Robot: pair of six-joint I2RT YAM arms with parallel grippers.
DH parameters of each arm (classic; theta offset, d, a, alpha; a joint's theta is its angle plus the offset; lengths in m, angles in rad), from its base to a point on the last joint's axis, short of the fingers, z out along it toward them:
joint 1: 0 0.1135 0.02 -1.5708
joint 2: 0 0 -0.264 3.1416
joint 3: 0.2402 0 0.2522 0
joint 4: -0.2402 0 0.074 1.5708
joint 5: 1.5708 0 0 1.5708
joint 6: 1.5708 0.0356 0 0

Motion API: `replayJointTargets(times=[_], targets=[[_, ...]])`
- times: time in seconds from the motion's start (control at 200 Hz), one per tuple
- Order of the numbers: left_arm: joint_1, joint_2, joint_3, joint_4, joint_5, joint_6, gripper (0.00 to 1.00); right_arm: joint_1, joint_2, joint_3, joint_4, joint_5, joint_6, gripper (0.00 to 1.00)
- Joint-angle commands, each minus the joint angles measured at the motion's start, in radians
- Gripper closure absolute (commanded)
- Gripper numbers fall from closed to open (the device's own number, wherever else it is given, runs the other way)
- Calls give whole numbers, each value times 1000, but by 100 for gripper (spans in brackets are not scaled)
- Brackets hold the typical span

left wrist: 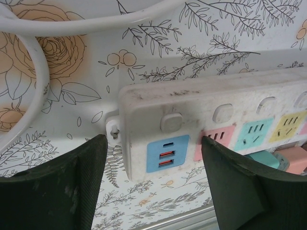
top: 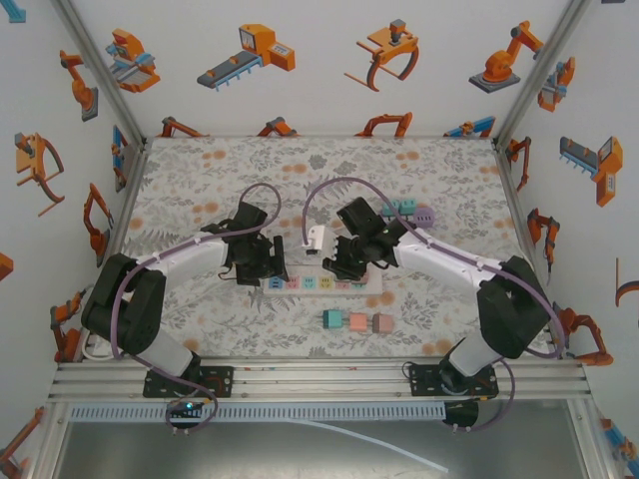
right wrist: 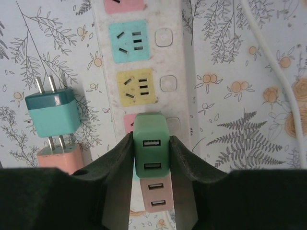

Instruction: Pull the plug off the socket

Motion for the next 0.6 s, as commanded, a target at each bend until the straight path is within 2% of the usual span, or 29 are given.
replayJointTargets(times=[0.0,0.19,0.345,0.466,0.596], targets=[[-4,32,-39,-96,-162,14,28,6,-52,26,23,-24,-7,72],[-11,-3,-34,-101,-155,14,28,6,-95,21,30,-25,13,73],[-11,-36,-11,-115,-155,22,28,6,-153,23,51,-26,107,73],[-11,-74,17,-125,-140,33,28,8,-223,10,110,-14,272,74],[-13,-133,42,-129,-125,45,27,8,-308,-44,214,34,550,75]])
